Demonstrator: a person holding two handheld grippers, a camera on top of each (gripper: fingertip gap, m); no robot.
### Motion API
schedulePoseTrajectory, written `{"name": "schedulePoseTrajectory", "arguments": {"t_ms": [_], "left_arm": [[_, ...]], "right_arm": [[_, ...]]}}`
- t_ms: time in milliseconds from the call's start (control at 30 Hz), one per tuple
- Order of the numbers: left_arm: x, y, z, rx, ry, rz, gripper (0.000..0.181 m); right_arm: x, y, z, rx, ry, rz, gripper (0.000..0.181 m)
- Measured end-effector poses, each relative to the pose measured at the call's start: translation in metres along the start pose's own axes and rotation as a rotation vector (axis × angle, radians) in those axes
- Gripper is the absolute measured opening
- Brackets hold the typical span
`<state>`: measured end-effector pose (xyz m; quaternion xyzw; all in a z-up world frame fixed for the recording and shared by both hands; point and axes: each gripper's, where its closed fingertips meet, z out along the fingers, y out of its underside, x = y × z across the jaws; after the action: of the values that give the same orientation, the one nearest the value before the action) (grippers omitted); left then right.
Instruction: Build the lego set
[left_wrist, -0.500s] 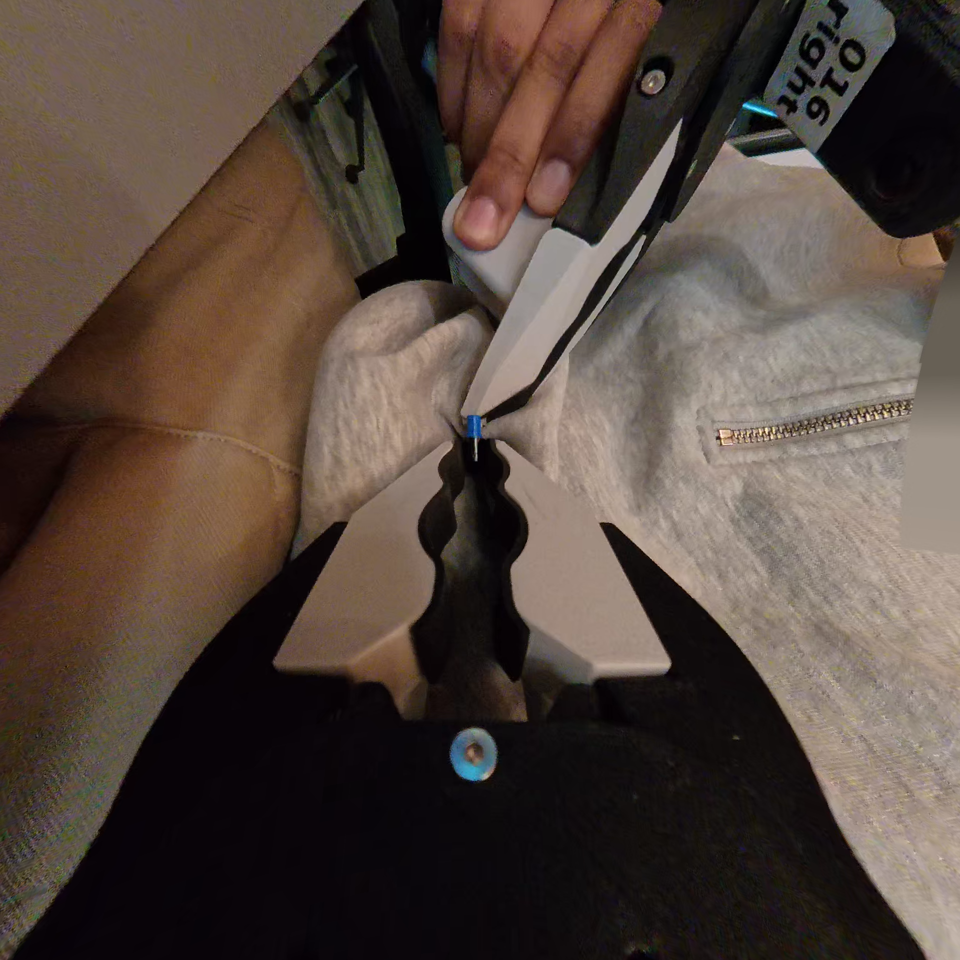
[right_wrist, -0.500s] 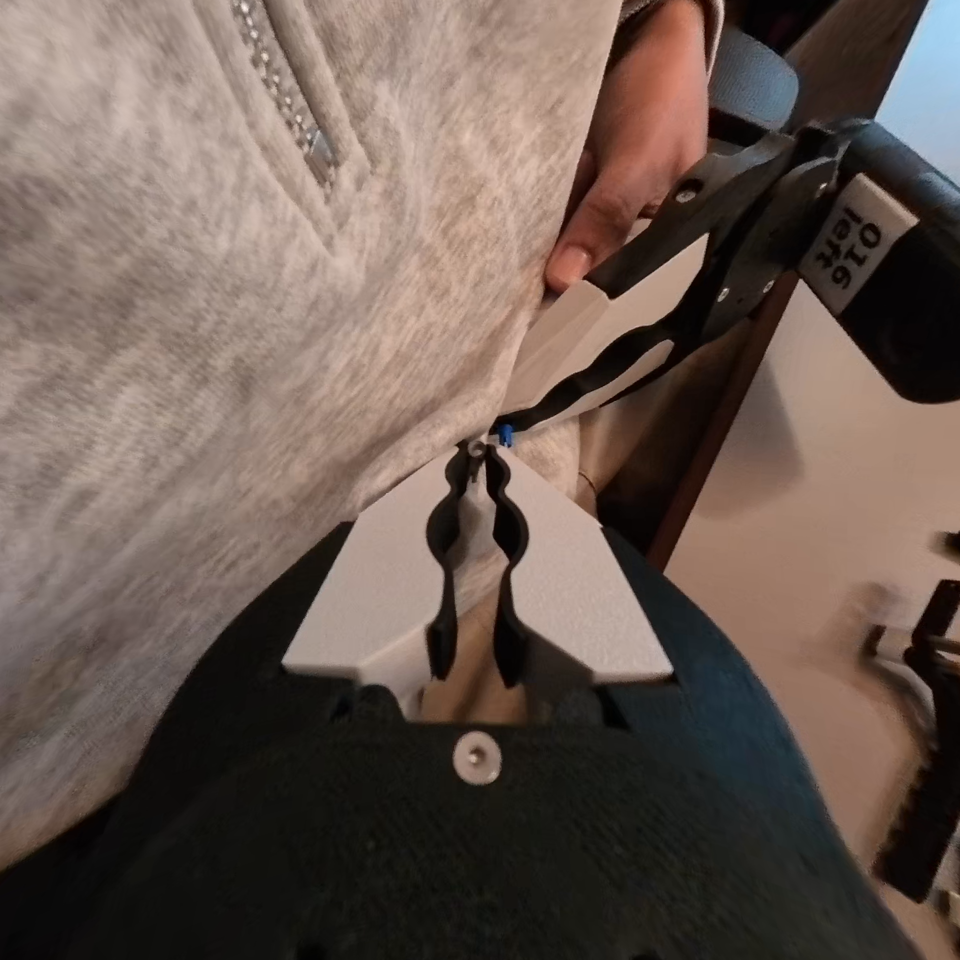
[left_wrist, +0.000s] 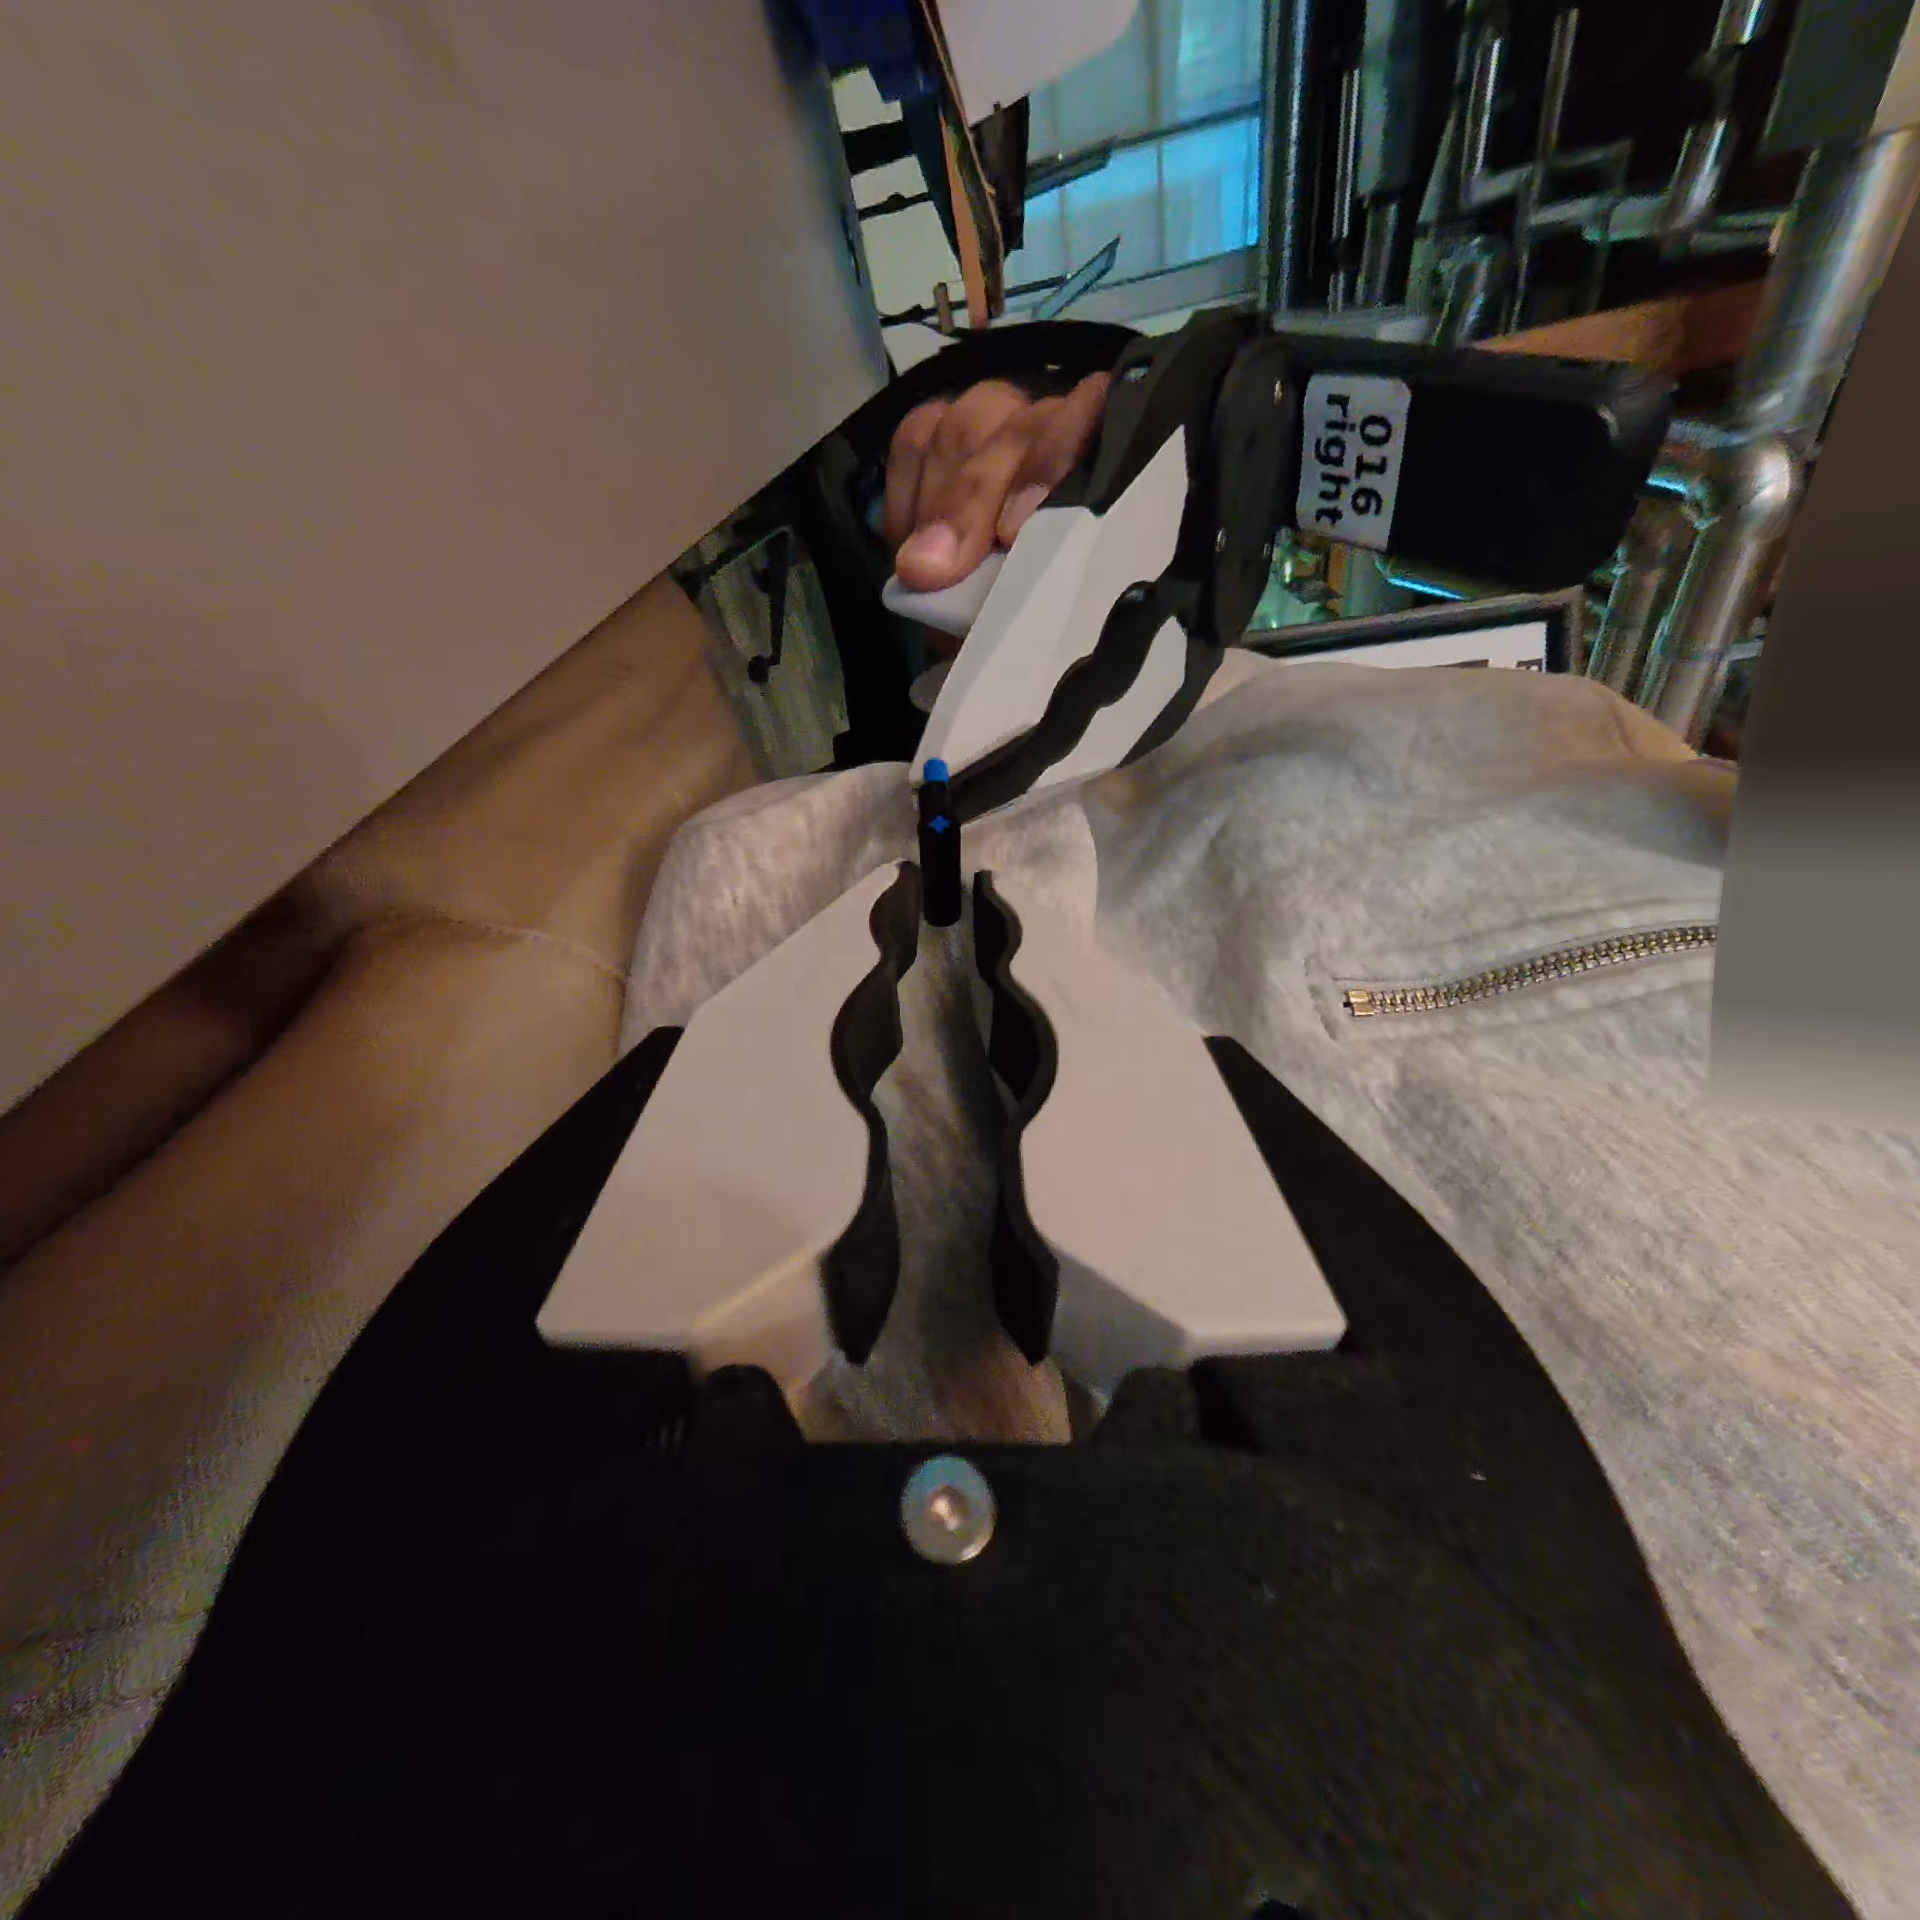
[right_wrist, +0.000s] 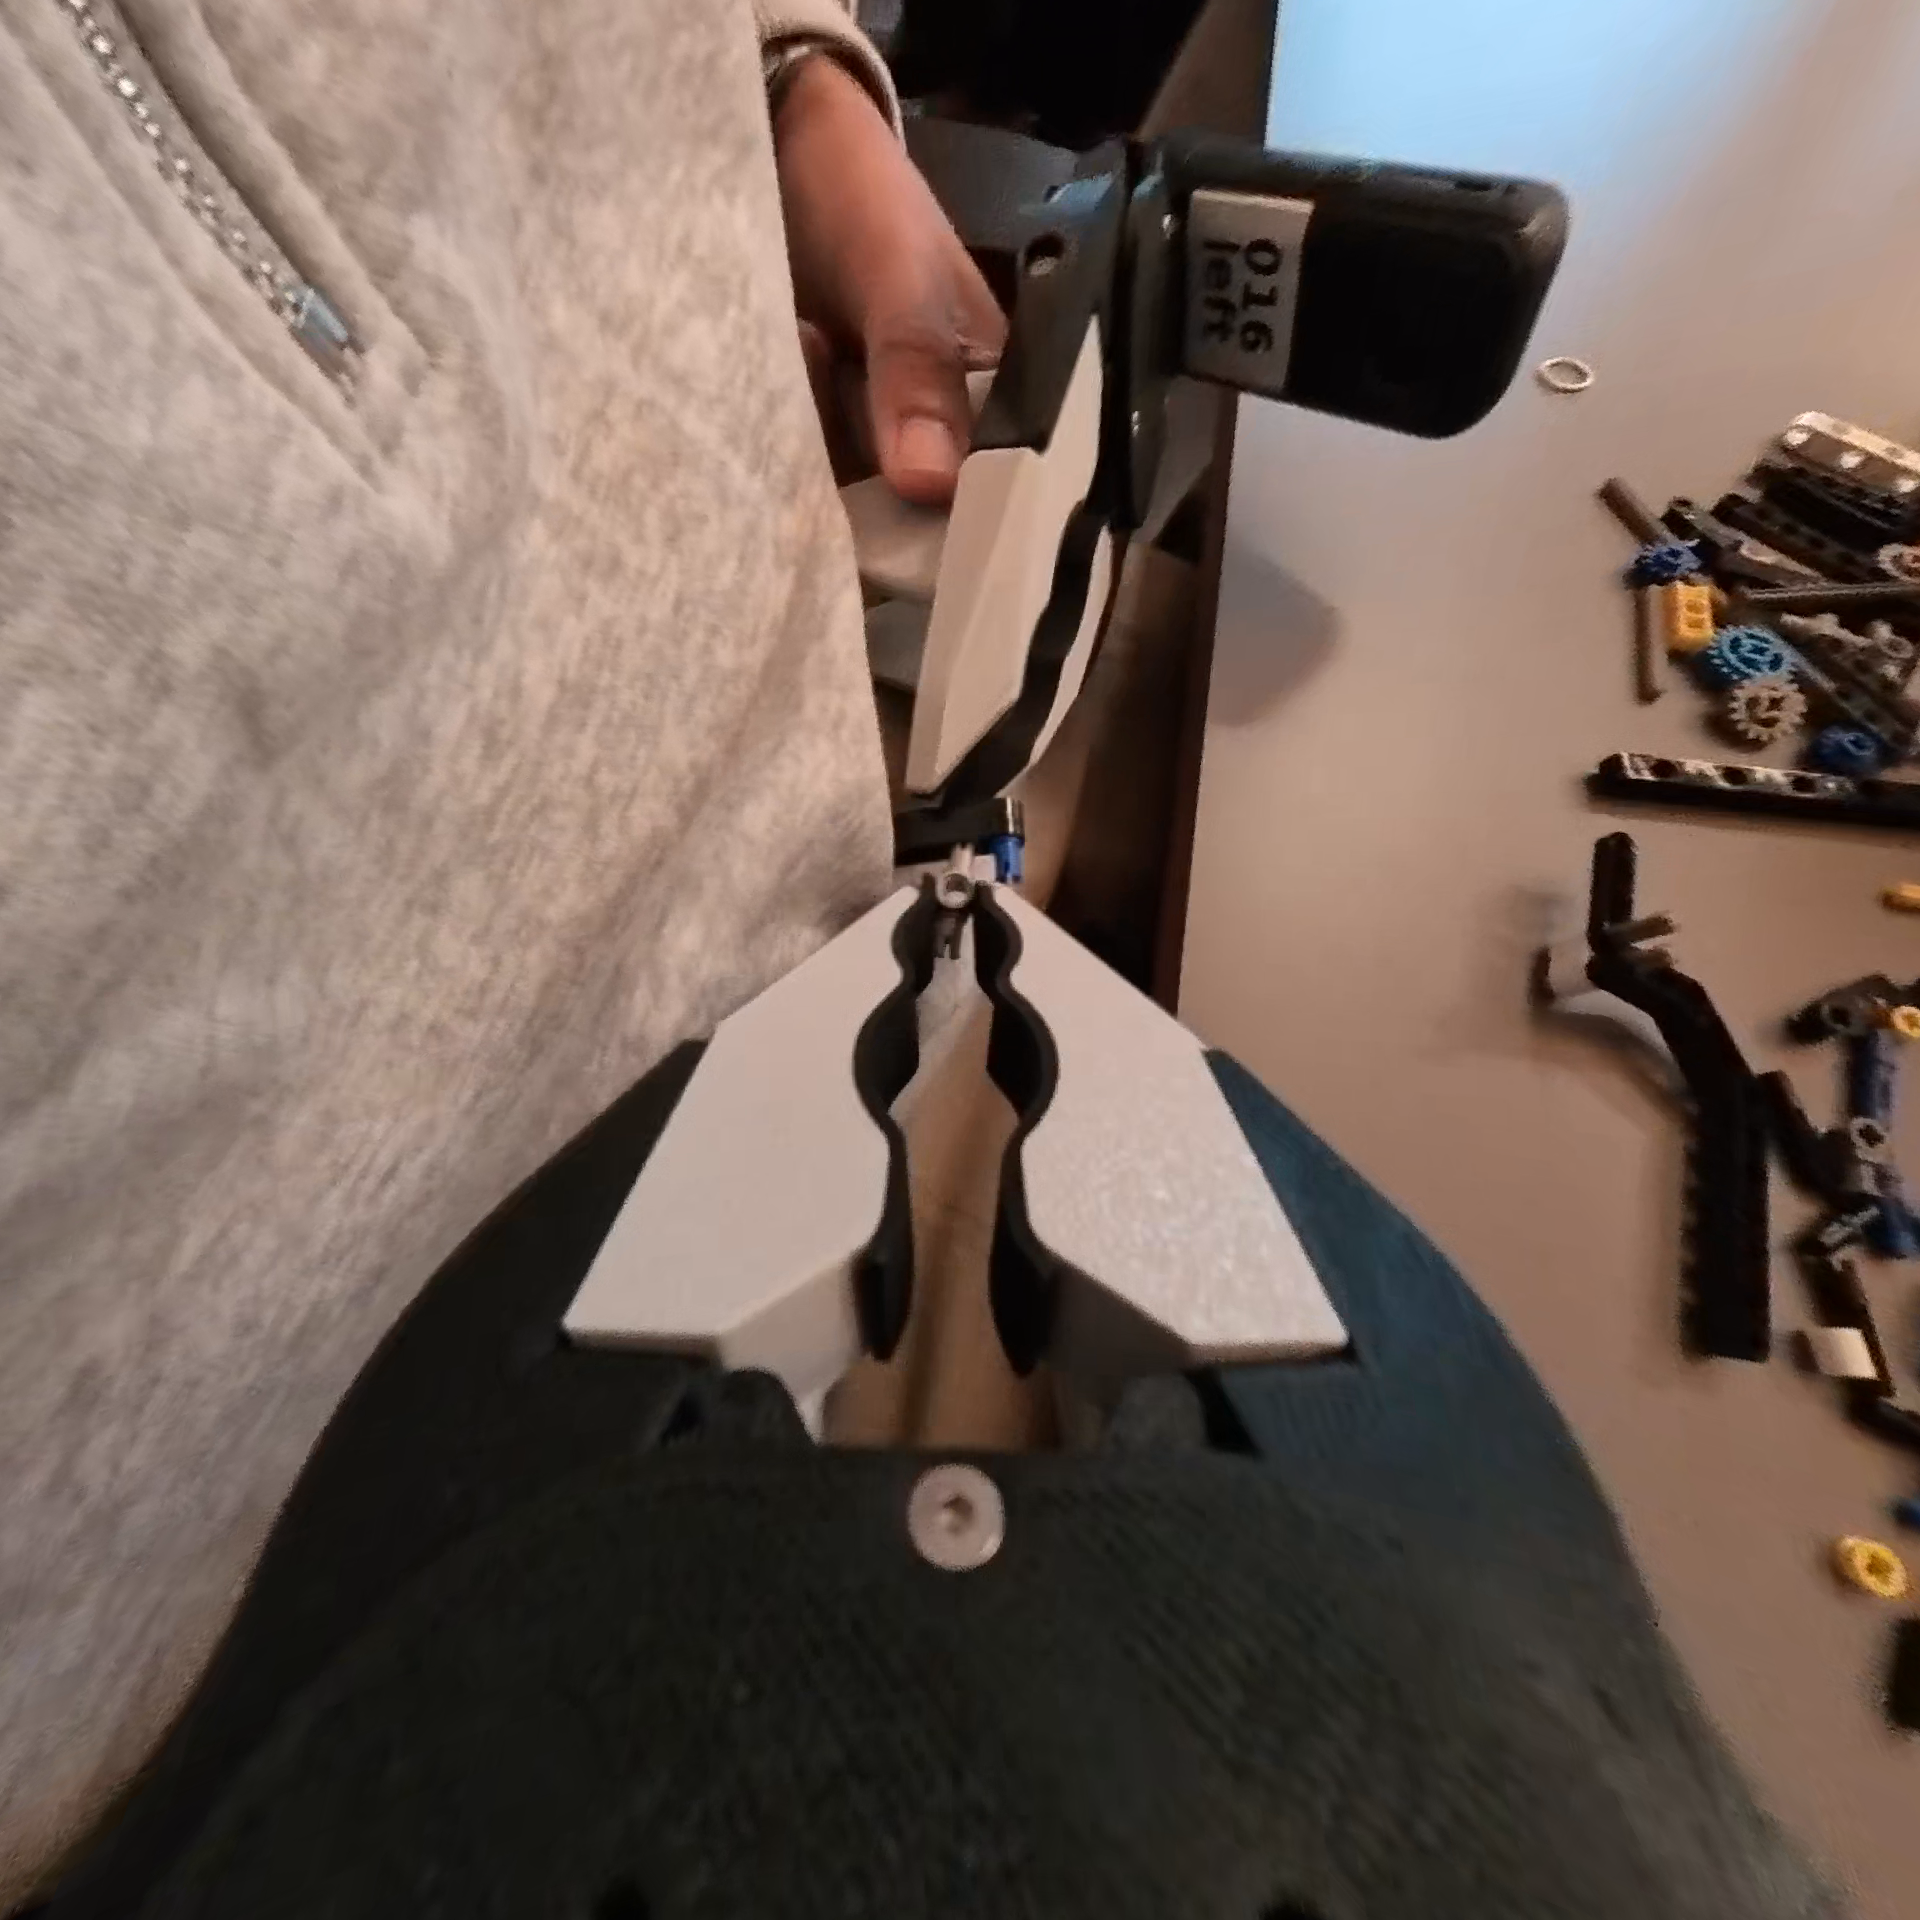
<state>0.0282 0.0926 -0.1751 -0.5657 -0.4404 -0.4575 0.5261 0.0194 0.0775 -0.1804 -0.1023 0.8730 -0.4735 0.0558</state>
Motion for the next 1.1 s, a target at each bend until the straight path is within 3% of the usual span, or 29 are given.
{"name": "schedulePoseTrajectory", "arguments": {"t_ms": [867, 1100], "left_arm": [[-0.001, 0.005, 0.002, 0.001, 0.011, -0.056, 0.007], [-0.005, 0.009, 0.004, -0.032, 0.046, -0.126, 0.005]], "right_arm": [[-0.010, -0.002, 0.008, -0.092, 0.045, -0.052, 0.005], [-0.013, 0.001, 0.011, -0.123, 0.011, -0.150, 0.005]]}}
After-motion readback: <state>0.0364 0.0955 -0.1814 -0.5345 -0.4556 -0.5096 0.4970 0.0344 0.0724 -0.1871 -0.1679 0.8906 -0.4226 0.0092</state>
